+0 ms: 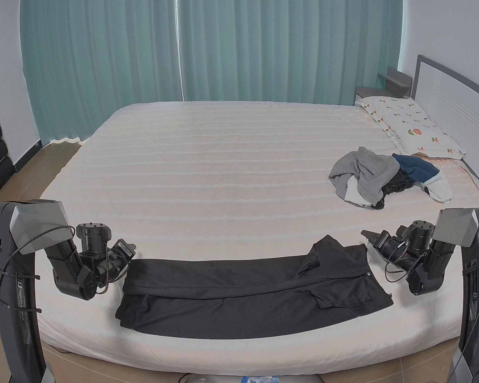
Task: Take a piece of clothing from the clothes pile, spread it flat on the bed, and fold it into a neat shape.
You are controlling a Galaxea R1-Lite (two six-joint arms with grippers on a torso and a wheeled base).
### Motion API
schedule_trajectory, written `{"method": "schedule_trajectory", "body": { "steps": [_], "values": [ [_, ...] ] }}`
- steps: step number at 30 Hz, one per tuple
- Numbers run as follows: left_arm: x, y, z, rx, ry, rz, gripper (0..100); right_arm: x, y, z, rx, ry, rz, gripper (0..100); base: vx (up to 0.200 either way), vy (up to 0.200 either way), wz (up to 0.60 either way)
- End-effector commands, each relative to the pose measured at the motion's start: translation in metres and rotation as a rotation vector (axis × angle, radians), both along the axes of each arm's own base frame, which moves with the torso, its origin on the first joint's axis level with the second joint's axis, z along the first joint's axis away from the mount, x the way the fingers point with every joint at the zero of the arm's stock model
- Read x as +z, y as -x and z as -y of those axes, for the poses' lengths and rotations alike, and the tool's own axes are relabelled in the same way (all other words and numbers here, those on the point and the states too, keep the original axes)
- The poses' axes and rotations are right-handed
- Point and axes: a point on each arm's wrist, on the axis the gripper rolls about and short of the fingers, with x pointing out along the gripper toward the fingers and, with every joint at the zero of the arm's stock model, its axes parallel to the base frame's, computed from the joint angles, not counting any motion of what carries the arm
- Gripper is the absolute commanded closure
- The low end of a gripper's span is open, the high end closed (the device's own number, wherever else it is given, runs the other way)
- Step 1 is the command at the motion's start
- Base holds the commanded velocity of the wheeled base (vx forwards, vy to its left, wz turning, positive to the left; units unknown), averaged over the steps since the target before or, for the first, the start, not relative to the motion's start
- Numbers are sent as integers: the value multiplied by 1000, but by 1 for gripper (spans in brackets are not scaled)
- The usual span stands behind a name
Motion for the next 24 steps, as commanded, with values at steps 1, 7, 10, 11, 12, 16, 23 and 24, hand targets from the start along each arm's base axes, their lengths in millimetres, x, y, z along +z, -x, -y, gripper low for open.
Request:
{"method": "schedule_trajectory", "body": {
  "steps": [1,7,10,11,12,16,23,24],
  "values": [
    [-1,0,0,-1,2,-1,0,13,4,4,-21,4,20,0,0,0,0],
    [2,-1,-1,12,21,10,0,52,21,-2,-28,12,47,0,0,0,0],
    [3,-2,-1,28,44,14,0,63,24,-29,40,12,37,0,0,0,0],
    [3,-2,-1,29,45,14,0,66,25,-35,56,12,31,0,0,0,0],
    [3,-2,-1,28,47,15,0,75,26,-51,99,11,21,0,0,0,0],
    [3,-2,-1,28,47,14,0,76,26,-96,199,19,-69,0,0,0,0],
    [3,-2,0,27,43,40,0,57,23,-131,231,66,-173,0,0,0,0],
    [3,-2,0,27,44,46,0,56,21,-136,238,72,-200,0,0,0,0]
  ]
}}
